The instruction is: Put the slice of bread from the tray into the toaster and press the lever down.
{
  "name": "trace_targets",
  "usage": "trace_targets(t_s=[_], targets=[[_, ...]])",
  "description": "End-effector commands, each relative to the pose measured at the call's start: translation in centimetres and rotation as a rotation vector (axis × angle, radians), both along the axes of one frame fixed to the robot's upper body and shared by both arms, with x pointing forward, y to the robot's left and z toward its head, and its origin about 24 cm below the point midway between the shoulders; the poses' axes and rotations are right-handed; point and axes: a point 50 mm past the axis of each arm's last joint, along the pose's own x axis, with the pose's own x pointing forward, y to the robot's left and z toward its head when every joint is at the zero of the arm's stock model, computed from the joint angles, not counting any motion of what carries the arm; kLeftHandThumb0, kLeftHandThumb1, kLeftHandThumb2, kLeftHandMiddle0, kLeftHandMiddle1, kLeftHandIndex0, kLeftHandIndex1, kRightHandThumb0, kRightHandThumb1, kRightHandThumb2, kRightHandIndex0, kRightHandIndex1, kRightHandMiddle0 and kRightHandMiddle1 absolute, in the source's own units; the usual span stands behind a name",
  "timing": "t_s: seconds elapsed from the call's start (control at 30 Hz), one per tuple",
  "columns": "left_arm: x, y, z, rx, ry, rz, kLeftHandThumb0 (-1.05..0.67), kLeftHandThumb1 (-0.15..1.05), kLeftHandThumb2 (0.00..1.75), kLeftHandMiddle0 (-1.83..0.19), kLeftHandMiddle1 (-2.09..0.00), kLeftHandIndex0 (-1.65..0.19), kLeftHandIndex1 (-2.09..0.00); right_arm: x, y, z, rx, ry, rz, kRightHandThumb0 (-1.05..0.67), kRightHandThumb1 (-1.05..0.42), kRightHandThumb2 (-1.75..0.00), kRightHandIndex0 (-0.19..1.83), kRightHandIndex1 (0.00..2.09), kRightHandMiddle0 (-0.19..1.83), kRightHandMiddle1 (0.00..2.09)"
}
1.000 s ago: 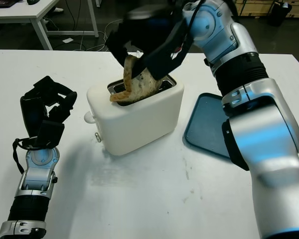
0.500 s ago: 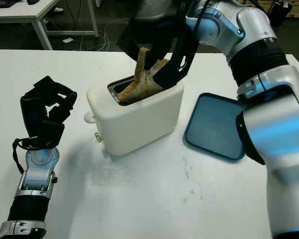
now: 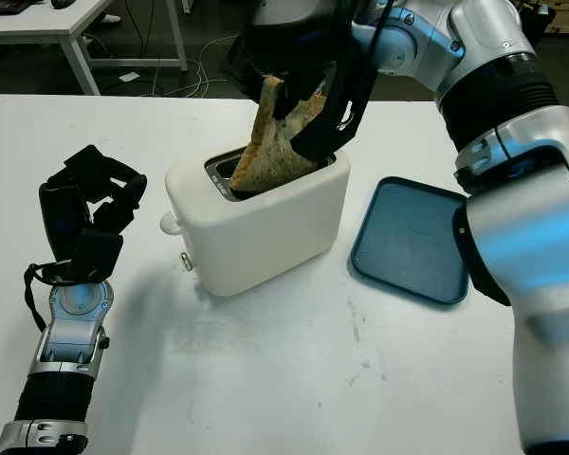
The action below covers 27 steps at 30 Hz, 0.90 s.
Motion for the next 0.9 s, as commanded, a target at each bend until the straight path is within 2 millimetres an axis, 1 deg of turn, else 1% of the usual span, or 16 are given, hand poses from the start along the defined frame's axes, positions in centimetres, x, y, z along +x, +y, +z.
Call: trace_targets(t_s=[0.0, 0.23, 0.33, 0.47, 0.57, 0.6, 0.63, 0.67, 0.7, 0.73, 0.77, 0.8, 0.83, 0.87], targets=[[-0.2, -0.1, 0.1, 0.004, -0.013, -0.002, -0.96, 0.92, 0.22, -1.03, -1.46, -0.89, -1.29, -0.2, 0.1, 0.7, -0.02, -0.039, 0.013, -0.49, -0.92, -0.22, 1.11, 1.75, 0.87, 1.75], [-0.2, -0.1, 0.1, -0.005, -0.011, 0.002, -0.96, 0.92, 0.21, -1.02, -1.46, -0.89, -1.29, -0.3, 0.5, 0.4, -0.096, -0.092, 0.029, -0.51, -0.92, -0.21, 1.12, 1.75, 0.86, 1.75], [-0.2, -0.1, 0.1, 0.004, -0.012, 0.003, -0.96, 0.92, 0.22, -1.02, -1.46, -0.89, -1.29, -0.4, 0.7, 0.0, -0.125, -0.109, 0.054, -0.49, -0.92, -0.21, 1.1, 1.75, 0.82, 1.75], [-0.2, -0.1, 0.1, 0.001, -0.013, 0.0, -0.97, 0.92, 0.22, -1.02, -1.46, -0.89, -1.29, -0.4, 1.1, -0.7, -0.155, -0.153, 0.095, -0.48, -0.92, -0.16, 1.1, 1.75, 0.77, 1.73], [-0.2, -0.2, 0.1, 0.006, -0.013, -0.004, -0.97, 0.92, 0.22, -1.02, -1.46, -0.89, -1.29, -0.5, 1.4, -1.3, -0.129, -0.128, 0.127, -0.52, -0.92, -0.22, 1.1, 1.75, 0.8, 1.73], [-0.2, -0.1, 0.1, 0.009, -0.012, -0.002, -0.97, 0.92, 0.23, -1.02, -1.45, -0.89, -1.29, -0.5, 1.5, -1.4, -0.108, -0.106, 0.134, -0.56, -0.92, -0.22, 1.07, 1.75, 0.83, 1.67], [-0.2, -0.2, 0.1, 0.009, -0.012, 0.0, -0.97, 0.92, 0.23, -1.02, -1.45, -0.89, -1.29, -0.6, 1.5, -1.4, -0.09, -0.072, 0.131, -0.63, -0.92, -0.22, 1.04, 1.7, 0.83, 1.54], [-0.2, -0.2, 0.1, 0.007, -0.011, 0.002, -0.97, 0.92, 0.23, -1.02, -1.45, -0.89, -1.29, -0.6, 1.6, -1.3, -0.088, -0.037, 0.117, -0.73, -0.92, -0.22, 1.01, 1.68, 0.8, 1.47], [-0.2, -0.2, 0.1, 0.005, -0.012, 0.002, -0.97, 0.92, 0.23, -1.02, -1.45, -0.89, -1.29, -0.6, 1.6, -1.3, -0.094, -0.007, 0.106, -0.85, -0.92, -0.22, 0.83, 1.6, 0.71, 1.4], [-0.3, -0.2, 0.1, 0.01, -0.012, 0.005, -0.96, 0.92, 0.22, -1.02, -1.45, -0.89, -1.29, -0.7, 1.7, -1.2, -0.097, 0.03, 0.097, -0.93, -0.92, -0.22, 0.66, 1.45, 0.65, 1.32], [-0.3, -0.1, 0.1, 0.01, -0.011, 0.006, -0.97, 0.92, 0.23, -1.03, -1.45, -0.89, -1.29, -0.8, 1.7, -1.0, -0.095, 0.071, 0.084, -1.0, -0.92, -0.19, 0.55, 1.07, 0.57, 0.99], [-0.3, -0.1, 0.1, 0.01, -0.009, 0.006, -0.97, 0.92, 0.24, -1.03, -1.45, -0.89, -1.29, -0.8, 1.6, -0.9, -0.088, 0.107, 0.075, -1.02, -0.92, -0.15, 0.49, 0.84, 0.55, 0.71], [-0.3, -0.1, 0.1, 0.009, -0.008, 0.005, -0.97, 0.92, 0.23, -1.03, -1.45, -0.89, -1.29, -0.9, 1.5, -0.7, -0.074, 0.137, 0.067, -1.04, -0.92, -0.11, 0.42, 0.65, 0.53, 0.41], [-0.3, -0.1, 0.0, 0.007, -0.007, 0.003, -0.97, 0.92, 0.23, -1.03, -1.45, -0.89, -1.28, -0.9, 1.5, -0.5, -0.061, 0.157, 0.062, -1.04, -0.92, -0.09, 0.38, 0.58, 0.51, 0.28]])
